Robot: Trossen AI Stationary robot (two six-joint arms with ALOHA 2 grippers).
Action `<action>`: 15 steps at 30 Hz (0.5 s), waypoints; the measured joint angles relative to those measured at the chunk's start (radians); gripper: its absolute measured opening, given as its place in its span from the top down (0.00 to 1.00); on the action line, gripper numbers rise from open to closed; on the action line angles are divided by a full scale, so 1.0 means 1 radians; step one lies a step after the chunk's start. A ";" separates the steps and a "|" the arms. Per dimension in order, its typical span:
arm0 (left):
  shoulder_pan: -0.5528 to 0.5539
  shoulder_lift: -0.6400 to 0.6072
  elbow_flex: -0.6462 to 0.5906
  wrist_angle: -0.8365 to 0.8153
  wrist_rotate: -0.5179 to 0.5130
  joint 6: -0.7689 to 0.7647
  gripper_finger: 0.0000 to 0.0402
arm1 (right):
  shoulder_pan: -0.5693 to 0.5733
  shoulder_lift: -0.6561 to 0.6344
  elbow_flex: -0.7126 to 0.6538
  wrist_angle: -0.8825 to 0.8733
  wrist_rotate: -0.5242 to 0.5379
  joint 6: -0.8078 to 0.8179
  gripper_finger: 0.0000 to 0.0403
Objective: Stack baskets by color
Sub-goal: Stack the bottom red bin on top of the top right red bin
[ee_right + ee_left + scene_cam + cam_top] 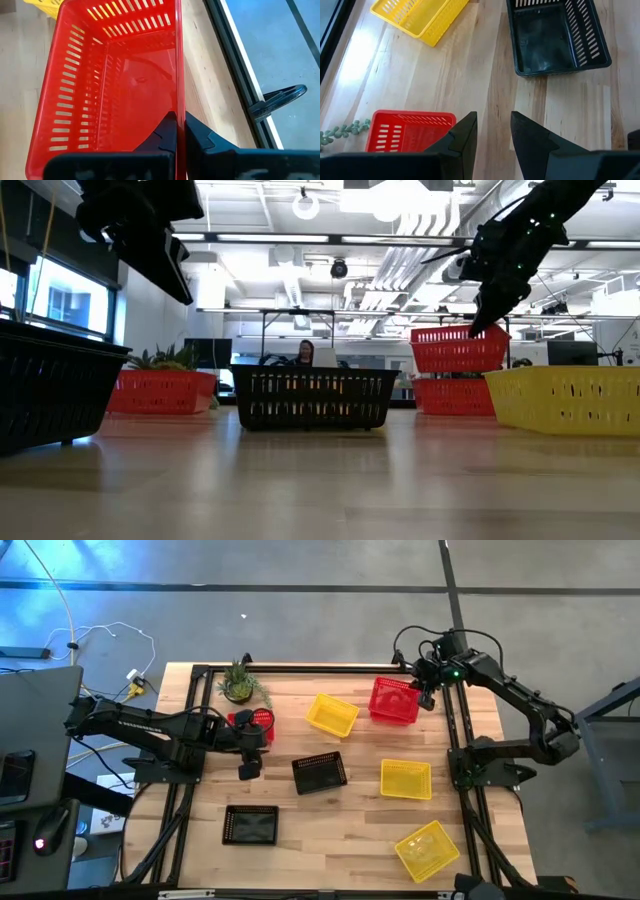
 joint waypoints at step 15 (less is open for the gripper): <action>0.000 0.000 0.000 0.000 0.034 0.009 0.74 | 0.001 0.067 0.000 0.007 0.041 0.009 1.00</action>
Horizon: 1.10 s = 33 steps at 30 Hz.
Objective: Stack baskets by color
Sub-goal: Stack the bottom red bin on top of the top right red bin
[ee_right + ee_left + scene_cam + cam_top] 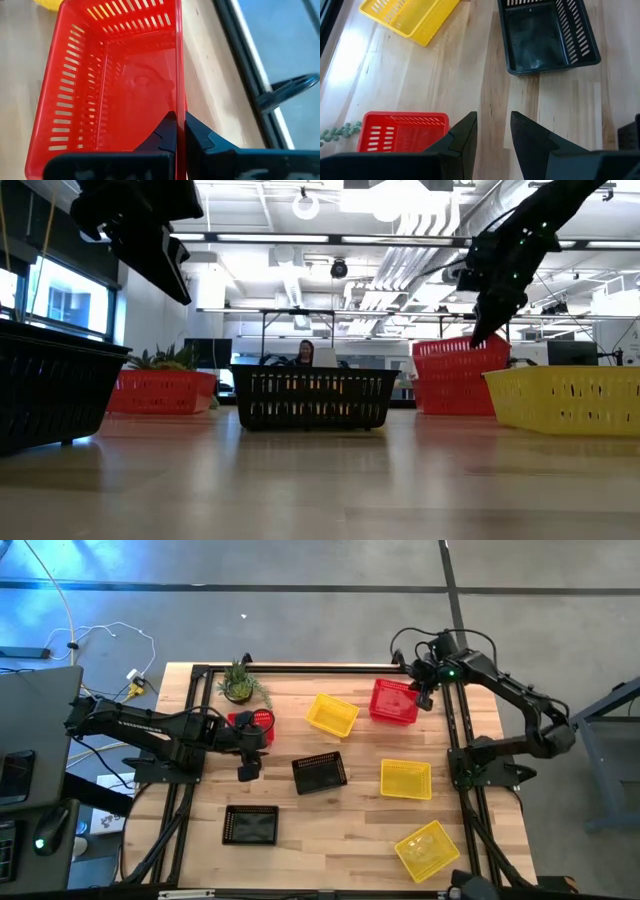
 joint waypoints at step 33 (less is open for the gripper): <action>0.000 0.000 0.000 -0.001 0.000 -0.009 0.74 | 0.000 0.089 0.000 0.017 0.063 0.125 0.79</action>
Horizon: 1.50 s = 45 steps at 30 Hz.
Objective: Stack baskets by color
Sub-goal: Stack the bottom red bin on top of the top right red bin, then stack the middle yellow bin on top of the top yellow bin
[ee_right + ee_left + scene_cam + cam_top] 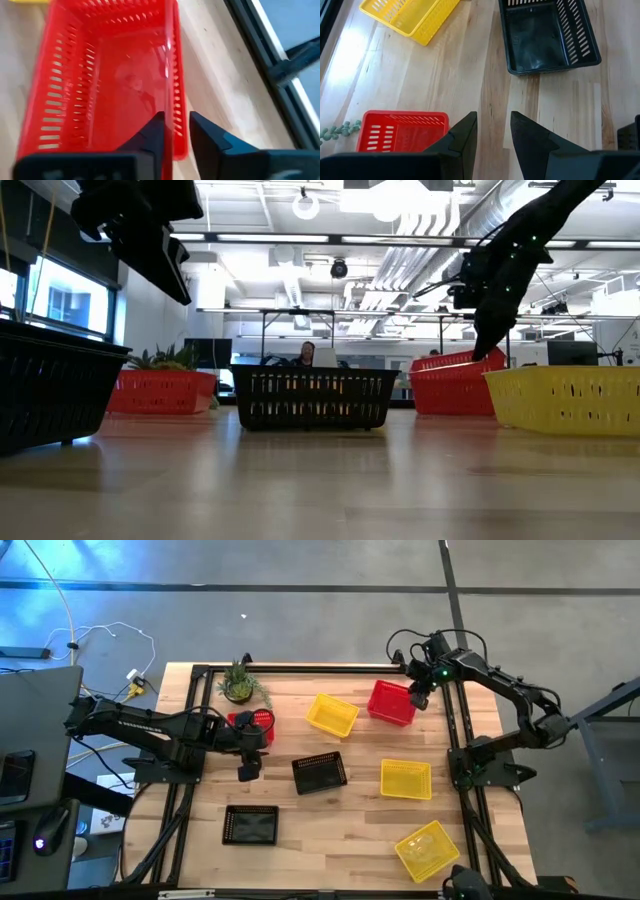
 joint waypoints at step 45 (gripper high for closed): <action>0.057 0.000 0.000 -0.005 -0.087 -0.008 0.55 | 0.573 -0.153 0.002 -0.176 0.177 0.517 0.70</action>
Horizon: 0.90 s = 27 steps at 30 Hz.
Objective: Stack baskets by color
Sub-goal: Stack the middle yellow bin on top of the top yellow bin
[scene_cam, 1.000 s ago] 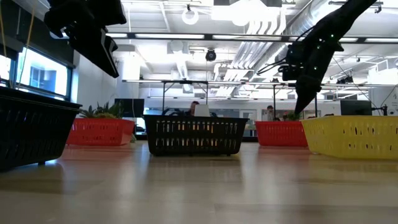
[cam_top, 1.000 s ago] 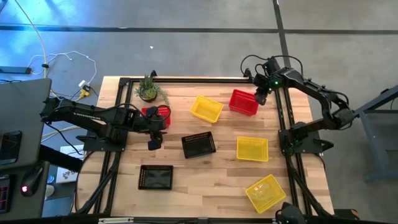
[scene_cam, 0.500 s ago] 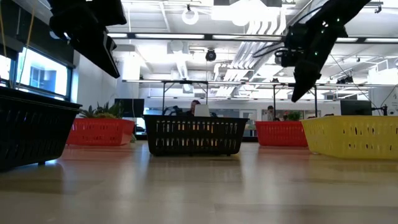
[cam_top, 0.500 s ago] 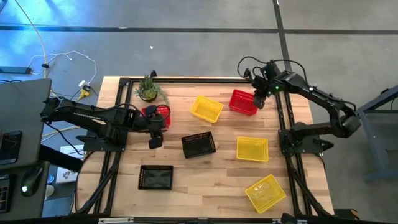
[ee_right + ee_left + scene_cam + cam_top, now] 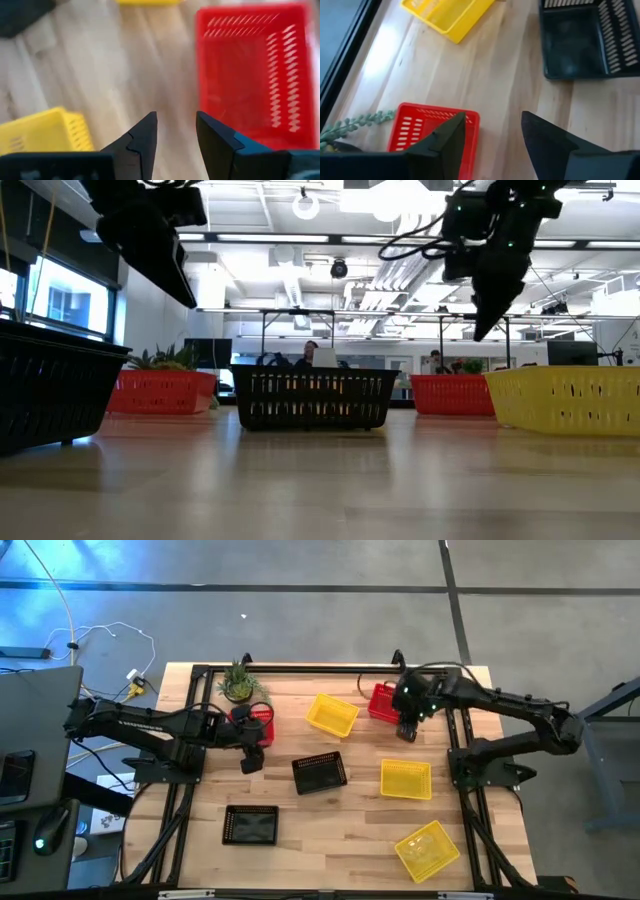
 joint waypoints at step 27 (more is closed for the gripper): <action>0.051 0.000 0.000 0.001 0.004 -0.011 0.54 | 0.576 0.048 -0.001 -0.104 0.152 0.370 0.70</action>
